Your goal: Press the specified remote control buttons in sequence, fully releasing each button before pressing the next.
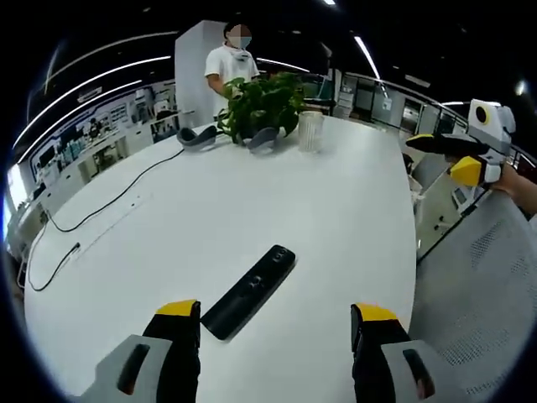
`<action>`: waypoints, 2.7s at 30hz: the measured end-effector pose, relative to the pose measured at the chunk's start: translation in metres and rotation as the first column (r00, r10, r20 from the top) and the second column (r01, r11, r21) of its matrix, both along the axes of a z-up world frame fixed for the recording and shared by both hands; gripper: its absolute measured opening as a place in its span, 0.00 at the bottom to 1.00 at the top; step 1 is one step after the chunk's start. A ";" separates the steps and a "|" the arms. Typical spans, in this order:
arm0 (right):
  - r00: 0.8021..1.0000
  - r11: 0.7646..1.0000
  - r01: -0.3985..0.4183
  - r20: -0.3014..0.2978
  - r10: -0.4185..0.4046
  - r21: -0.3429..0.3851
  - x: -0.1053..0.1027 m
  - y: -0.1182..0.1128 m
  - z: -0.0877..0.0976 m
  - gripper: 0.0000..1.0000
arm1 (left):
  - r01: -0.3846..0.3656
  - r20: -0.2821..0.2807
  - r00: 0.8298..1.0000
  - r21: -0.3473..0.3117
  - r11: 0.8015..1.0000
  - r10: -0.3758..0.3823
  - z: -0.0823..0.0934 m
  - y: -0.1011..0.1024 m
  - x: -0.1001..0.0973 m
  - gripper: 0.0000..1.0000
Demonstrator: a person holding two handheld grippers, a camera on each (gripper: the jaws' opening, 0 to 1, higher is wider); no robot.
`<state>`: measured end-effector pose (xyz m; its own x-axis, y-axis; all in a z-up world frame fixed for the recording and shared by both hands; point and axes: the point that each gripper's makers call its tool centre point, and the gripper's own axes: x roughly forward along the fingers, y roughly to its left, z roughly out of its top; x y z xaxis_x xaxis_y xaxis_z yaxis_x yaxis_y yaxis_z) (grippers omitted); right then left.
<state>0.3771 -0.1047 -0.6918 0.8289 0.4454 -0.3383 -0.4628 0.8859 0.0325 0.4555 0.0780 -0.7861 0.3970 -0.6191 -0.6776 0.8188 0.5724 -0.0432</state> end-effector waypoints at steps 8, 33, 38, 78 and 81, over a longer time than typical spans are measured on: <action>1.000 1.000 0.007 -0.004 -0.007 -0.005 0.001 -0.001 -0.001 0.61 | -0.002 -0.020 1.000 0.003 1.000 0.003 -0.006 0.001 0.010 0.76; 1.000 1.000 0.005 -0.013 -0.006 -0.024 0.001 -0.001 -0.004 0.60 | 0.077 -0.063 0.995 0.061 0.995 -0.073 -0.026 -0.008 0.029 0.76; 1.000 1.000 0.008 -0.016 -0.009 -0.025 0.001 -0.002 -0.004 0.60 | 0.090 -0.071 0.994 0.079 0.993 -0.084 -0.031 -0.008 0.032 0.76; 0.999 0.999 0.017 -0.031 -0.018 -0.044 0.002 -0.004 -0.009 0.58 | 0.222 -0.124 0.972 0.193 0.956 -0.201 -0.064 -0.017 0.035 0.74; 0.999 0.999 0.022 -0.029 -0.023 -0.043 0.002 -0.005 -0.009 0.58 | 0.224 -0.126 0.971 0.194 0.955 -0.202 -0.065 -0.017 0.035 0.74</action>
